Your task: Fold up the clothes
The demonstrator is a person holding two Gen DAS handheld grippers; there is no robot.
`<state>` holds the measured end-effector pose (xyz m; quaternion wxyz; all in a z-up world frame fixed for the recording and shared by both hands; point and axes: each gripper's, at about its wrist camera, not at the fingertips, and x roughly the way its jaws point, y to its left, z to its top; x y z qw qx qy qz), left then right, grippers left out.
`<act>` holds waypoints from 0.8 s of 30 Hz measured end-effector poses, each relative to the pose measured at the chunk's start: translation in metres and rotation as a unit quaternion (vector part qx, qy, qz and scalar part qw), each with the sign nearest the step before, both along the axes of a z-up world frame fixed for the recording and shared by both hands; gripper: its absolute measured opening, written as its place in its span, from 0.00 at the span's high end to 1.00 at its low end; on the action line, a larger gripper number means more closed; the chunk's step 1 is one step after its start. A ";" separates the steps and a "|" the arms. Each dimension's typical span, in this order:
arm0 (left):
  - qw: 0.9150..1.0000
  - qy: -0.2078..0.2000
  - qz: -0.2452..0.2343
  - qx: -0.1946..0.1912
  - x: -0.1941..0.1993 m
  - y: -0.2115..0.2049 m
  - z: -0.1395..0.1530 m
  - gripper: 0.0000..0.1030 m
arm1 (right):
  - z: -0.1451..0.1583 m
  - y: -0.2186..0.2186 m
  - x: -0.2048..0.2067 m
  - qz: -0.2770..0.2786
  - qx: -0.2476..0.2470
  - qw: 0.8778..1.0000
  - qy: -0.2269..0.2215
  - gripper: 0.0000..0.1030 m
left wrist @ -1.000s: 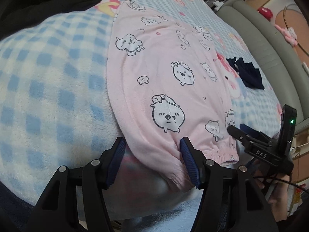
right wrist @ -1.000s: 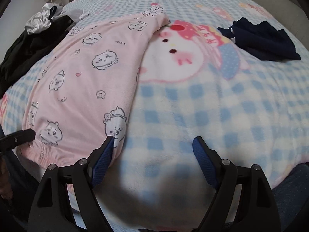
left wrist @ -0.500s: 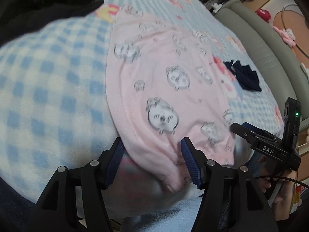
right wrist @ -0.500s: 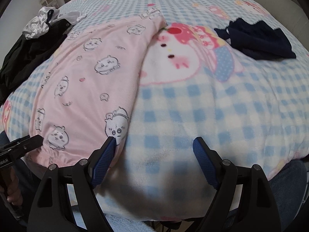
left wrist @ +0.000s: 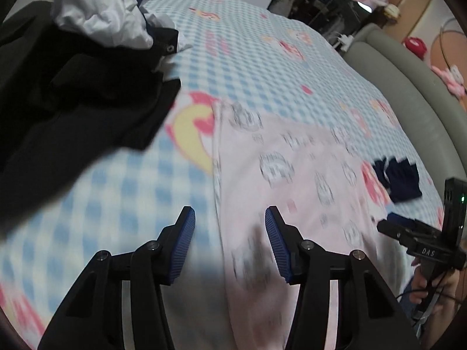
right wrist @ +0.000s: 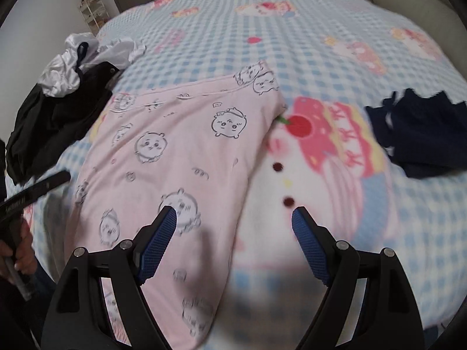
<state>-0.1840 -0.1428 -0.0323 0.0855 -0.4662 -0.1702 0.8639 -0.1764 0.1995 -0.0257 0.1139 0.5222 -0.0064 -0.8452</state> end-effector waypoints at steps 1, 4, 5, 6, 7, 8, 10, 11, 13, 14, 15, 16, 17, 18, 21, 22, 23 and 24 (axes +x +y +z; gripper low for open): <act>1.000 0.002 0.002 0.005 -0.012 -0.003 0.000 0.50 | 0.000 0.002 -0.010 -0.004 -0.002 1.000 0.000 0.20; 1.000 -0.006 -0.002 0.014 -0.051 -0.008 -0.006 0.50 | -0.001 0.006 -0.041 -0.015 -0.007 1.000 0.000 0.20; 1.000 -0.012 -0.009 0.016 -0.064 -0.008 -0.011 0.50 | -0.003 0.008 -0.053 -0.018 -0.011 1.000 0.000 0.19; 1.000 -0.024 -0.012 0.014 -0.076 -0.007 -0.017 0.48 | -0.005 0.010 -0.066 -0.019 -0.018 1.000 0.000 0.19; 0.999 -0.035 -0.015 0.012 -0.089 -0.006 -0.023 0.48 | -0.009 0.011 -0.079 -0.021 -0.026 0.999 -0.002 0.19; 0.999 -0.042 -0.017 0.009 -0.097 -0.004 -0.027 0.48 | -0.015 0.012 -0.092 -0.023 -0.036 0.999 -0.006 0.19; 0.999 -0.040 -0.022 0.001 -0.110 0.000 -0.033 0.55 | -0.027 0.015 -0.118 -0.027 -0.057 0.998 -0.016 0.19; 0.999 -0.036 -0.023 -0.007 -0.112 0.003 -0.033 0.79 | -0.035 0.015 -0.131 -0.030 -0.062 0.997 -0.023 0.19; 0.999 -0.018 -0.035 -0.027 -0.110 0.011 -0.023 0.92 | -0.044 0.014 -0.147 -0.032 -0.067 0.997 -0.034 0.19; 0.998 0.002 -0.038 -0.042 -0.106 0.014 -0.013 0.92 | -0.043 0.014 -0.149 -0.026 -0.072 0.997 -0.033 0.32; 0.997 0.021 -0.040 -0.056 -0.102 0.018 -0.003 0.92 | -0.042 0.013 -0.151 -0.021 -0.077 0.996 -0.032 0.58; 0.997 0.034 -0.038 -0.060 -0.099 0.018 0.005 0.92 | -0.041 0.012 -0.153 -0.015 -0.082 0.996 -0.031 0.66; 0.996 0.040 -0.033 -0.066 -0.100 0.017 0.006 0.92 | -0.038 0.013 -0.152 -0.012 -0.093 0.995 -0.024 0.77; 0.996 0.042 -0.028 -0.071 -0.102 0.016 0.006 0.92 | -0.033 0.015 -0.150 -0.013 -0.108 0.994 -0.012 0.84; 0.996 -0.040 -0.022 -0.072 -0.132 0.007 -0.041 0.92 | -0.037 0.020 -0.155 -0.028 -0.088 0.996 0.001 0.84; 0.997 -0.041 -0.020 -0.063 -0.132 0.004 -0.043 0.92 | -0.046 0.021 -0.161 -0.035 -0.075 0.996 -0.012 0.84; 0.998 -0.041 -0.018 -0.053 -0.131 0.001 -0.044 0.90 | -0.057 0.023 -0.166 -0.039 -0.076 0.996 -0.030 0.84; 0.999 -0.025 -0.017 -0.035 -0.127 -0.003 -0.035 0.89 | -0.060 0.024 -0.168 -0.042 -0.081 0.995 -0.036 0.84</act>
